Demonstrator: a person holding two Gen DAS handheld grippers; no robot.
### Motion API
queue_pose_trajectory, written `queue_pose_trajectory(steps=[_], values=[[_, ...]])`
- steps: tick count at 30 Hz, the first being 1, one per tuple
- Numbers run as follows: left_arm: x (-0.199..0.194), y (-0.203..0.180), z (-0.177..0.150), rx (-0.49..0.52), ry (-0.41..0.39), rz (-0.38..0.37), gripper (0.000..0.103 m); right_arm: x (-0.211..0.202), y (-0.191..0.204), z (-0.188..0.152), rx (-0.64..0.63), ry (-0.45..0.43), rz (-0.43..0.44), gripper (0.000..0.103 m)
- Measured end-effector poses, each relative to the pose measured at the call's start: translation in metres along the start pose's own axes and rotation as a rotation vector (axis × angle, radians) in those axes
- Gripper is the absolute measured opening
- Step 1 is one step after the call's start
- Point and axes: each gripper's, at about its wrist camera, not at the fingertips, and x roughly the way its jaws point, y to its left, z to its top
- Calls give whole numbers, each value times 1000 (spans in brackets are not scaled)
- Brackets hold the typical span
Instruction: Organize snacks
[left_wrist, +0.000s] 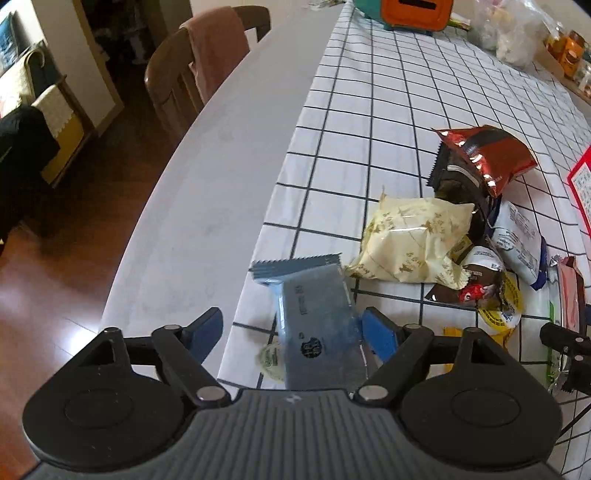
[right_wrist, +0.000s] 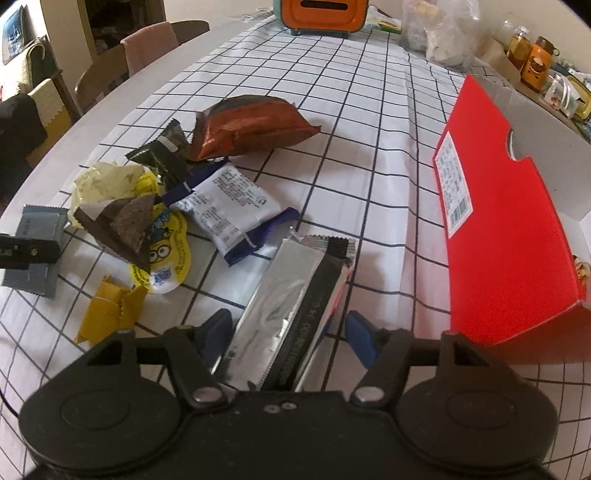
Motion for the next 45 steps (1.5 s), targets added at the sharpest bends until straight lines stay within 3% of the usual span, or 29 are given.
queue_pose_trajectory(steps=[1, 3, 5, 12, 20, 30, 45], values=[[1, -1, 1, 4, 8, -2, 76, 0, 1, -1, 1, -2, 1, 59], [1, -2, 1, 7, 18, -15, 57, -1, 1, 0, 1, -7, 2, 54], [2, -3, 1, 13, 26, -34, 45, -2, 0, -1, 11, -13, 3, 47], [1, 2, 1, 6, 23, -68, 16, -6, -6, -5, 47, -27, 5, 42], [-2, 27, -1, -94, 33, -153, 14, -21, -9, -9, 80, -52, 34, 42], [-29, 39, -9, -115, 3, -220, 14, -52, -13, -17, 94, -94, 90, 42], [-42, 16, -9, -63, -17, -201, 13, -82, -33, -33, 121, -124, 122, 42]])
